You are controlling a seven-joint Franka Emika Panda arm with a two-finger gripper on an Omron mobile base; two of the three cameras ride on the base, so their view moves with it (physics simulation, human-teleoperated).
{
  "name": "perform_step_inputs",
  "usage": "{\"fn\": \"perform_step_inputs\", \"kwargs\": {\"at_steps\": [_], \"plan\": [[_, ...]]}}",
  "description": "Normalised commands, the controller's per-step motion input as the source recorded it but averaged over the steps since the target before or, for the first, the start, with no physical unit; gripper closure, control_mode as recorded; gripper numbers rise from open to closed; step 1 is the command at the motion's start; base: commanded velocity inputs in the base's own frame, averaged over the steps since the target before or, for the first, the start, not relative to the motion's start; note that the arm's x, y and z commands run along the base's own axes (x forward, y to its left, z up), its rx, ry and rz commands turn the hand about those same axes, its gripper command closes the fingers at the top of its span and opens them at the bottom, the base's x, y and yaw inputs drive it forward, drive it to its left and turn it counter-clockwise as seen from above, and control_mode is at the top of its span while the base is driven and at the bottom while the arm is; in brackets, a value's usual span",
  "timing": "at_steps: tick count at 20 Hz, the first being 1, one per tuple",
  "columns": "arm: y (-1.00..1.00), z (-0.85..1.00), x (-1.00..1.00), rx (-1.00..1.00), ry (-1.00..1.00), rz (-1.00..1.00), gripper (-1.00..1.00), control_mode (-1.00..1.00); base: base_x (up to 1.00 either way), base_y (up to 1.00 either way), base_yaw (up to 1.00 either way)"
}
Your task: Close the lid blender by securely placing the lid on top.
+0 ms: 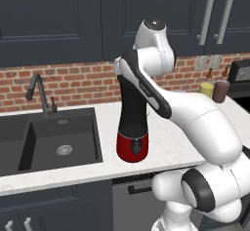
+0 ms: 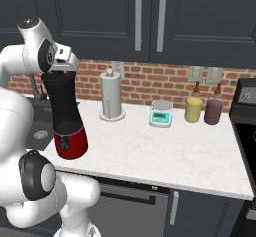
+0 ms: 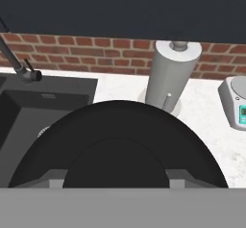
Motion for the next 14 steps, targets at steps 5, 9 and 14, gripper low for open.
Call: {"fn": "perform_step_inputs", "kwargs": {"at_steps": [5,9,14], "plan": [[0.00,-0.18,0.12,0.00,0.00,0.00,1.00,-1.00,0.00,0.00,0.00],[0.00,-0.20,0.05,0.00,0.00,0.00,1.00,-1.00,0.00,0.00,0.00],[0.00,-0.22,0.01,0.00,0.00,0.00,-1.00,-1.00,0.00,0.00,0.00]]}}
